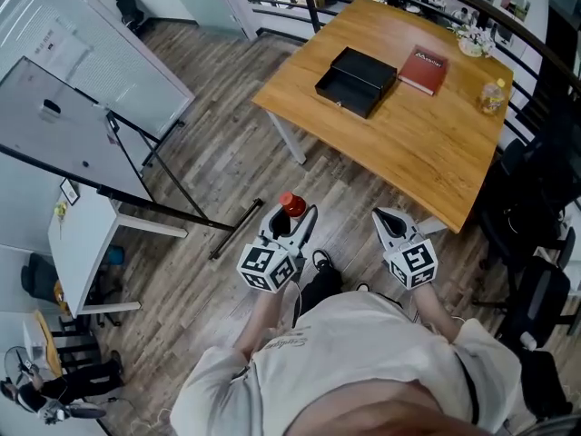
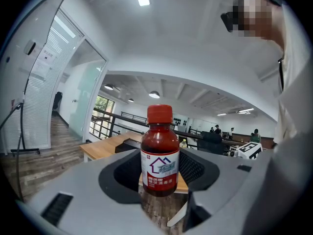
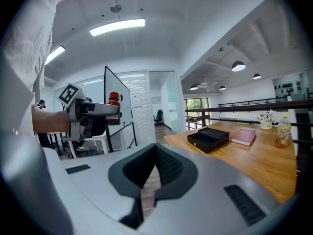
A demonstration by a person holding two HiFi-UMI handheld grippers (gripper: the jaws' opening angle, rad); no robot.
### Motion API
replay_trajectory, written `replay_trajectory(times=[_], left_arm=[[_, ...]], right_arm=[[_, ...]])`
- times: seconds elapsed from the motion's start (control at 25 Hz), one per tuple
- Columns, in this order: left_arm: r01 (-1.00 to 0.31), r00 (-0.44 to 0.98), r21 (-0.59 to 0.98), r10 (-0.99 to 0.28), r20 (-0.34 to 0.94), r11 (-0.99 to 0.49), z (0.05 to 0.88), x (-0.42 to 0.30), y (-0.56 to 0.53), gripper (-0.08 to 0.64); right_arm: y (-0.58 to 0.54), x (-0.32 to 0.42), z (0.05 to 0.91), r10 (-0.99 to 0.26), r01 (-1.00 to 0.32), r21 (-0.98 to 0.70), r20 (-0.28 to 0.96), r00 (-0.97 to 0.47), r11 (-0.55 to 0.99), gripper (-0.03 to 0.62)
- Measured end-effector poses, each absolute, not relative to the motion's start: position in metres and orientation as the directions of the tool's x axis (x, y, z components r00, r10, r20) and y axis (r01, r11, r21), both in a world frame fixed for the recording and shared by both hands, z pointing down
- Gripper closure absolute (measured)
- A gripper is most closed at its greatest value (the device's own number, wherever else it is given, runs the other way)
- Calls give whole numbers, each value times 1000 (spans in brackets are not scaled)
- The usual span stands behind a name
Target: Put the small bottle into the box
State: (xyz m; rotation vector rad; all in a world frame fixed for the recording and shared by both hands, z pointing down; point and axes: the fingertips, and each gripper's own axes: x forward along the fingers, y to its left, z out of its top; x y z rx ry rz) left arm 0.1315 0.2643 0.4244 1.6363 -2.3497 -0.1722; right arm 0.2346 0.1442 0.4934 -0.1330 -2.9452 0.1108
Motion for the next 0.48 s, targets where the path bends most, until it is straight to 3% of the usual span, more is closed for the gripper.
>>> replay_trajectory(times=[0.48], left_arm=[[-898, -309, 290, -944, 117, 330, 409, 28, 269, 334]], right_arm=[[149, 130, 451, 78, 76, -17, 168, -983, 997, 597]])
